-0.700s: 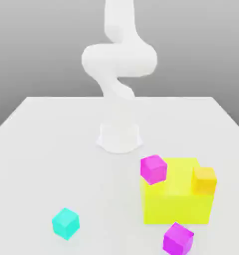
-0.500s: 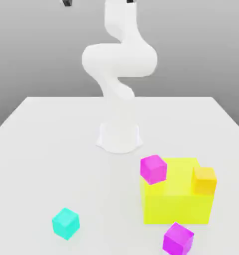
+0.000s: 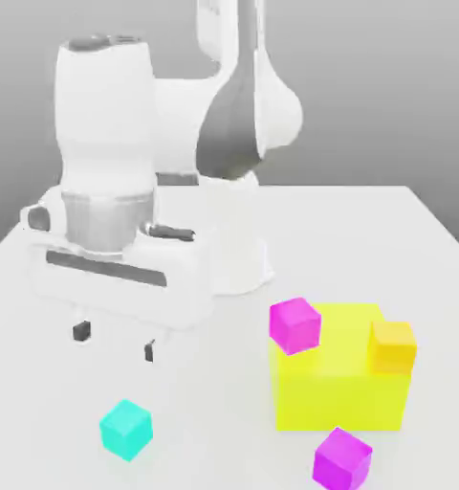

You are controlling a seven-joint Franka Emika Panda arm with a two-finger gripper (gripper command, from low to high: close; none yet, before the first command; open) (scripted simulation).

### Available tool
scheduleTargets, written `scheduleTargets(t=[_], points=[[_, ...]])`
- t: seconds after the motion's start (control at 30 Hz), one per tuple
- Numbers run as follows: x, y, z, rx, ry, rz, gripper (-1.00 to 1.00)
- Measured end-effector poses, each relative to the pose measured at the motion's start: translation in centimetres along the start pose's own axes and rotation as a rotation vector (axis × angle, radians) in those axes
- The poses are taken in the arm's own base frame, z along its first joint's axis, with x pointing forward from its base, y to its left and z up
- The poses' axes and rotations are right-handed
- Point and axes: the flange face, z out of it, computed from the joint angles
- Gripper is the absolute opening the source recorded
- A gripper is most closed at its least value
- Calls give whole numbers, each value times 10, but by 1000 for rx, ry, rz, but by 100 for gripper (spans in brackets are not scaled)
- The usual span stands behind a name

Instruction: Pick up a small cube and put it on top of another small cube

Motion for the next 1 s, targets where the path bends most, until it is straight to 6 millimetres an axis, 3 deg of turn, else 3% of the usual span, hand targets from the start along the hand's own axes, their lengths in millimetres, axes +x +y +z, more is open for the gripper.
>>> scheduleTargets(t=[0.1, 0.27, 0.3, 0.5, 0.57, 0.73, 0.87, 1.0], points=[[-1, 26, 52, -74, -33, 49, 0], [-3, 37, 113, -95, -41, 63, 0], [-4, 39, 122, -95, -42, 63, -100], [-5, 40, 127, -95, -41, 64, -100], [-4, 38, 116, -95, -41, 63, -100], [-7, 30, 64, -94, -44, 34, -100], [-63, -8, 33, -83, -65, -258, -100], [-142, -40, 2, -71, -84, -608, -100]])
